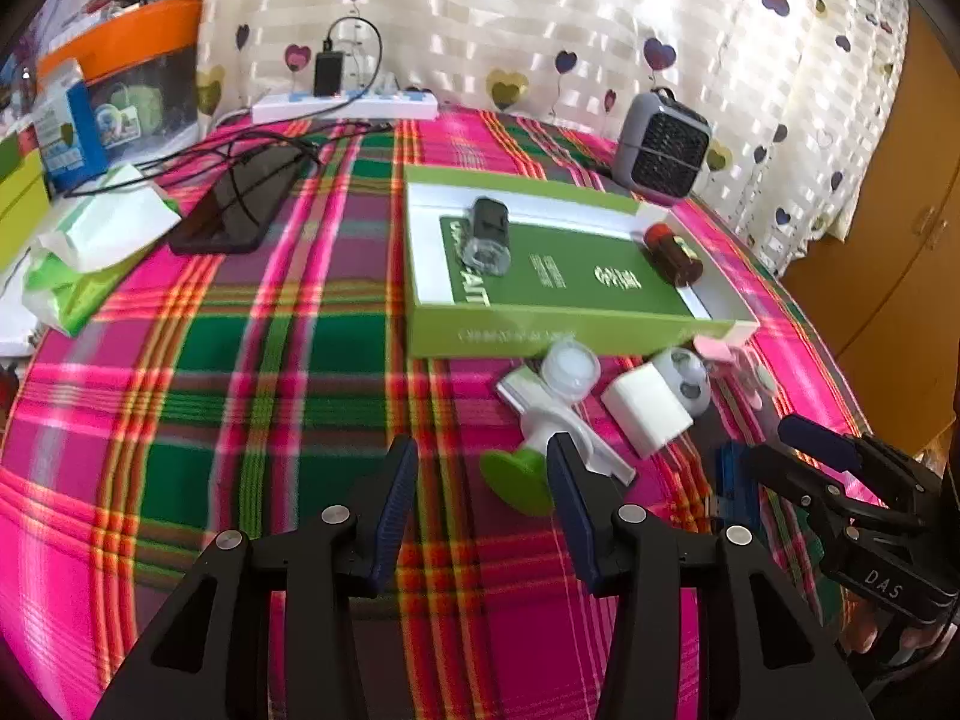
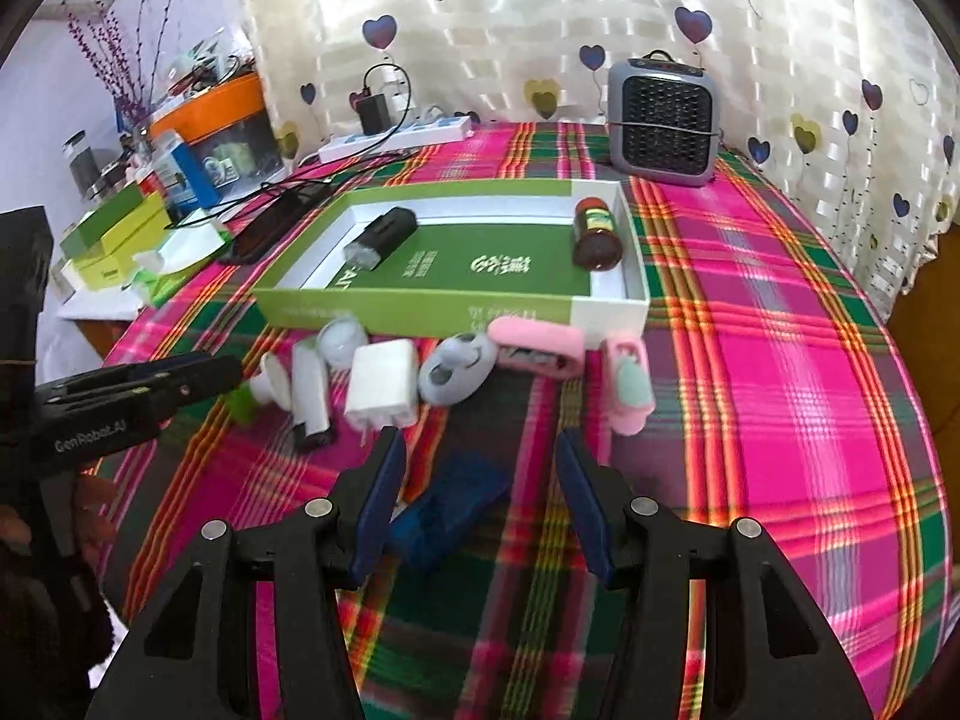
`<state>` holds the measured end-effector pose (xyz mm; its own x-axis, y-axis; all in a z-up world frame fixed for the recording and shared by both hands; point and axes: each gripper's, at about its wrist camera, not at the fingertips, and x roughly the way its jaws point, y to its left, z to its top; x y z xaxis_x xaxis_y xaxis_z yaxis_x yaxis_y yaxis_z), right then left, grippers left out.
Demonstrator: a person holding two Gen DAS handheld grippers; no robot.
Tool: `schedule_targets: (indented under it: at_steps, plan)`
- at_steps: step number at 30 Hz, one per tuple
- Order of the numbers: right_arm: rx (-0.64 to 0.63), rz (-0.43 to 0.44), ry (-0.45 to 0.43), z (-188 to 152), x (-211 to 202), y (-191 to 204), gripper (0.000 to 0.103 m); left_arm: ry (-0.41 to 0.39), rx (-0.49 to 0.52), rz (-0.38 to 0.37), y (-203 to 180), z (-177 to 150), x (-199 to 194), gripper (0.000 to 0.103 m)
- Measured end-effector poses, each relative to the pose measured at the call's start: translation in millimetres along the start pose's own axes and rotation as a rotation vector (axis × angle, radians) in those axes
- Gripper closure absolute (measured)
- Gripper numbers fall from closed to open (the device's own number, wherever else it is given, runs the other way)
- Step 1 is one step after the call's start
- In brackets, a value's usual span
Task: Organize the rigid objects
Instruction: 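Withdraw both tools from the box toward the remaining items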
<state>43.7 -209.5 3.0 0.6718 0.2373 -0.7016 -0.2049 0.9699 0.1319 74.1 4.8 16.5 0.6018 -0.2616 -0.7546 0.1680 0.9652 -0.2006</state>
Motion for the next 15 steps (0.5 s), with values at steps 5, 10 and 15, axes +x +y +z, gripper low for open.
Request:
schedule_targets:
  at_steps: [5,10,15]
  plan:
    - [-0.012,0.018,0.007,-6,1,7,0.050,0.019,0.020,-0.005,-6,-4,6,0.059]
    - [-0.012,0.029,0.027,-11,5,11,0.050,0.035,0.054,0.015,-12,-7,13,0.059]
    - [-0.008,0.027,0.047,-16,12,12,0.050,0.046,0.085,0.029,-19,-6,18,0.059]
